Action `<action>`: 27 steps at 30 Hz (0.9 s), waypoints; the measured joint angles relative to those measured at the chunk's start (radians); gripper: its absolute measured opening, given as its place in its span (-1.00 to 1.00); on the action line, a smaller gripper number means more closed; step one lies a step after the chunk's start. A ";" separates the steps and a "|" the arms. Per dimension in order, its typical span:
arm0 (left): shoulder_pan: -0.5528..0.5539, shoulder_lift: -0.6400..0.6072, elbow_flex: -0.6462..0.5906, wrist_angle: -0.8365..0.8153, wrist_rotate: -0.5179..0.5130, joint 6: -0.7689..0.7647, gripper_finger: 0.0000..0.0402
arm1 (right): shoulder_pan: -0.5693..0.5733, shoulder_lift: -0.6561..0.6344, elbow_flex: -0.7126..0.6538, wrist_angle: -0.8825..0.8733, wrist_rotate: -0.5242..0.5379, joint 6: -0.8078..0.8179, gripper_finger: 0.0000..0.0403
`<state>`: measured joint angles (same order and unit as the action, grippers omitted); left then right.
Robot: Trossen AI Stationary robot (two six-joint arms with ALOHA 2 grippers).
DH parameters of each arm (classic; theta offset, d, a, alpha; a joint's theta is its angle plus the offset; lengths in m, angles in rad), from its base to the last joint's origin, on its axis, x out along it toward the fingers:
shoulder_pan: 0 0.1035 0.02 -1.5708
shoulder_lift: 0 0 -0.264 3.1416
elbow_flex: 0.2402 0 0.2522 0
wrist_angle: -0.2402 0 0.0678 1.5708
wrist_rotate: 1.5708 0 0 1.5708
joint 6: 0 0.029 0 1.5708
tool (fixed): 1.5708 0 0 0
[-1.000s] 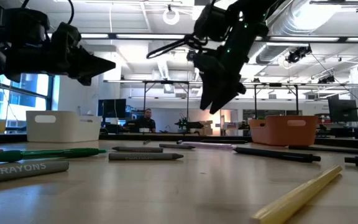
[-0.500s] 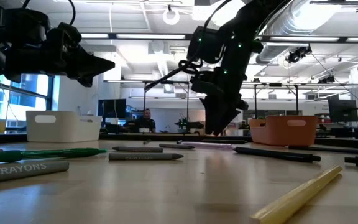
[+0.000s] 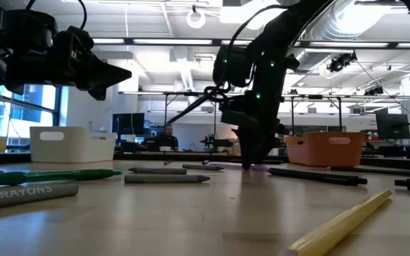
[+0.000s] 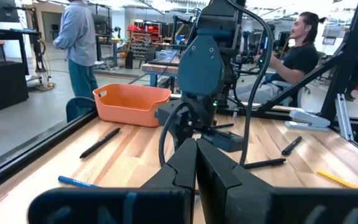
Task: Sort crayons/erasers/pens/pencils in bins
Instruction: Put the purple pen into the yellow bin
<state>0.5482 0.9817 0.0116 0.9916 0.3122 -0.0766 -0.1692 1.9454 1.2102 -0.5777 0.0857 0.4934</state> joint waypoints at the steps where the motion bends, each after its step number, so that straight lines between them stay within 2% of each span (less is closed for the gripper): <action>1: 0.000 0.000 0.000 0.000 0.000 -0.004 -1.00 | 0.000 0.004 0.000 0.000 0.002 0.000 -0.29; 14: 0.001 0.000 0.000 0.003 -0.057 -0.115 -1.00 | 0.000 0.006 -0.001 0.013 0.022 -0.066 -0.91; 18: 0.001 0.000 0.000 0.005 -0.063 -0.140 -1.00 | 0.000 -0.013 -0.004 0.014 0.016 -0.083 -0.92; 23: 0.001 0.000 0.001 0.016 -0.085 -0.170 -1.00 | 0.000 -0.095 -0.012 0.027 0.004 -0.127 -0.91; 27: 0.001 0.000 0.001 0.016 -0.085 -0.183 -1.00 | -0.001 -0.156 -0.139 0.298 -0.042 -0.136 -0.91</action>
<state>0.5491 0.9817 0.0128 1.0076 0.2272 -0.2592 -0.1701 1.7890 1.0716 -0.2794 0.0435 0.3578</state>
